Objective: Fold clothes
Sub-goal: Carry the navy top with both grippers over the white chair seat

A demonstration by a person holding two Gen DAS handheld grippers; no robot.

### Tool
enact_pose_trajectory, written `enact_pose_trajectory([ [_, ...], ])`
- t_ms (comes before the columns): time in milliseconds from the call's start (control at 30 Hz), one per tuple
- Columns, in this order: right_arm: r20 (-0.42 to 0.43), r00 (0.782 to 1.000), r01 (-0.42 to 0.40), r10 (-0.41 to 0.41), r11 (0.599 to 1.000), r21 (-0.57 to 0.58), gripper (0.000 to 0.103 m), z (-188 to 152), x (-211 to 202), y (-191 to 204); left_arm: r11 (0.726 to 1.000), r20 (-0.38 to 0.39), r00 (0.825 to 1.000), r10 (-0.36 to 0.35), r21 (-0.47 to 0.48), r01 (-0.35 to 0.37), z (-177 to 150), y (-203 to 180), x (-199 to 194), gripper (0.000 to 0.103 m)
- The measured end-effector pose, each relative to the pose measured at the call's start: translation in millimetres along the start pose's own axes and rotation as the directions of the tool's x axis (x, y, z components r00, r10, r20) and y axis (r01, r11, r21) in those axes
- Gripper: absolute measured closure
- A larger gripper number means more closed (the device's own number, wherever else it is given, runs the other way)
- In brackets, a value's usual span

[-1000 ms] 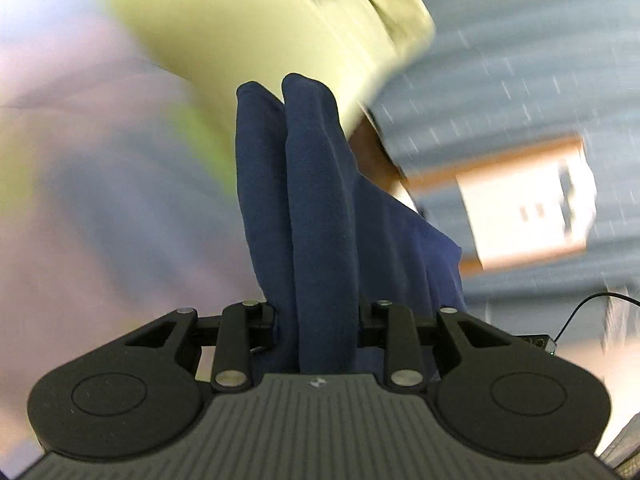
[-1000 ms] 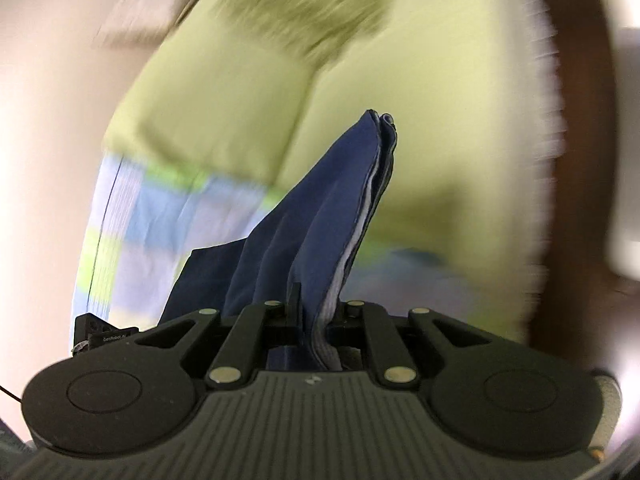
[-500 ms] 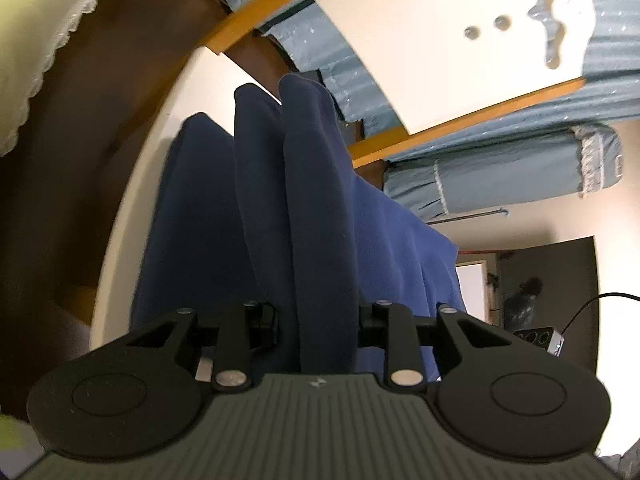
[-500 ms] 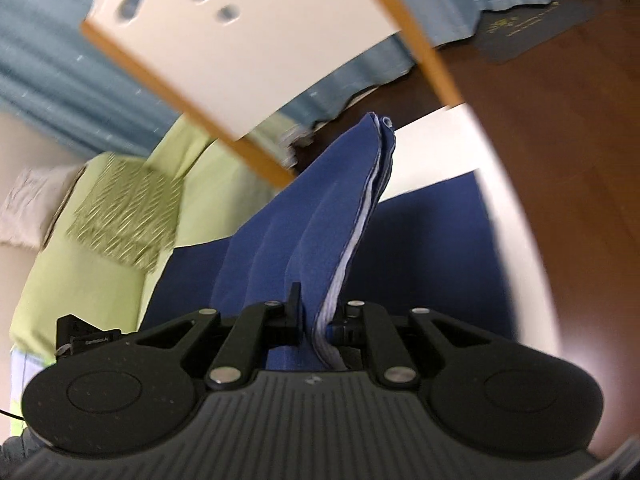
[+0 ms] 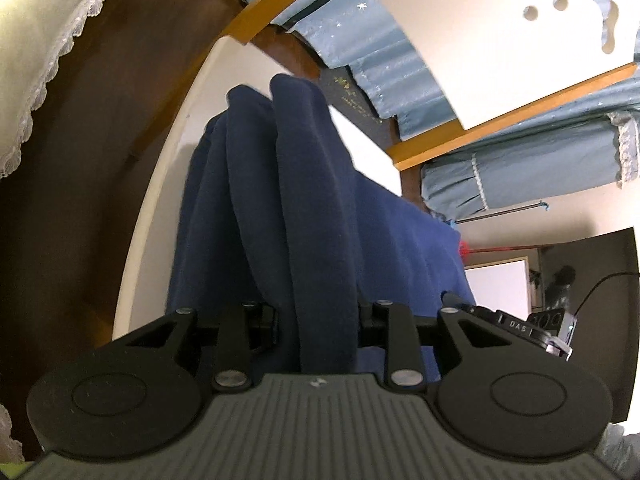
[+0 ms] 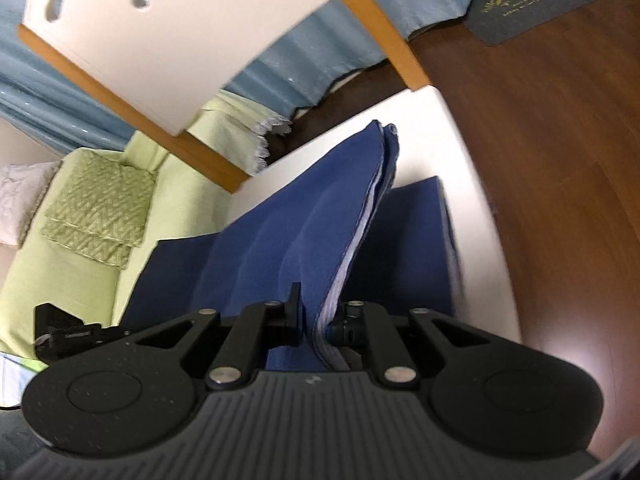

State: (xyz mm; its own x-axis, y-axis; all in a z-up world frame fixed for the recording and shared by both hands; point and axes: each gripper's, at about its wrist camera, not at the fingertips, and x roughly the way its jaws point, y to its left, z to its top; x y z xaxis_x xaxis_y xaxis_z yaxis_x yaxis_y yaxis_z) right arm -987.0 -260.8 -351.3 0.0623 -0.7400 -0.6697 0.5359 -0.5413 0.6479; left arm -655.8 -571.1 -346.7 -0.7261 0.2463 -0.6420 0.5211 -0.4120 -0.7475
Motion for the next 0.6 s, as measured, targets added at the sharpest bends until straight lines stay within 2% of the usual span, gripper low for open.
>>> enact_pose_trajectory([
  [167,-0.014,0.999,0.041,-0.04,0.999,0.018,0.094,-5,13,-13,0.999,-0.028,0.999,0.032,0.018,-0.031,-1,7,8,0.056],
  [233,-0.029,0.998,0.058,-0.057,0.997,0.041,0.088,-8,20,-19,0.999,-0.041,0.999,0.036,0.018,-0.036,3,7,9,0.056],
  [267,-0.042,0.997,0.071,-0.069,0.995,0.069,0.076,-9,24,-22,0.998,-0.044,0.998,0.05,0.033,-0.048,4,3,6,0.056],
  [300,-0.046,0.995,0.098,-0.094,0.99,0.1,0.07,-9,24,-24,0.997,-0.047,0.997,0.064,0.05,-0.061,6,-2,3,0.056],
  [333,-0.044,0.993,0.112,-0.109,0.989,0.094,0.07,-8,21,-23,0.993,-0.044,0.995,0.088,0.087,-0.084,7,-10,-2,0.056],
  [367,-0.043,0.992,0.126,-0.123,0.988,0.085,0.07,-7,18,-21,0.991,-0.037,0.994,0.102,0.095,-0.098,5,-14,-10,0.058],
  [433,-0.034,0.988,0.151,-0.149,0.986,0.064,0.061,-6,11,-17,0.986,-0.02,0.991,0.129,0.11,-0.126,2,-21,-26,0.058],
  [500,0.001,0.978,0.21,-0.211,0.977,0.027,0.061,-8,-5,-11,0.986,0.045,0.988,0.145,0.08,-0.148,-8,-24,-53,0.061],
  [600,0.068,0.961,0.273,-0.27,0.96,-0.052,0.061,-14,-22,5,0.995,0.113,0.991,0.076,0.057,-0.083,-22,-30,-74,0.061],
])
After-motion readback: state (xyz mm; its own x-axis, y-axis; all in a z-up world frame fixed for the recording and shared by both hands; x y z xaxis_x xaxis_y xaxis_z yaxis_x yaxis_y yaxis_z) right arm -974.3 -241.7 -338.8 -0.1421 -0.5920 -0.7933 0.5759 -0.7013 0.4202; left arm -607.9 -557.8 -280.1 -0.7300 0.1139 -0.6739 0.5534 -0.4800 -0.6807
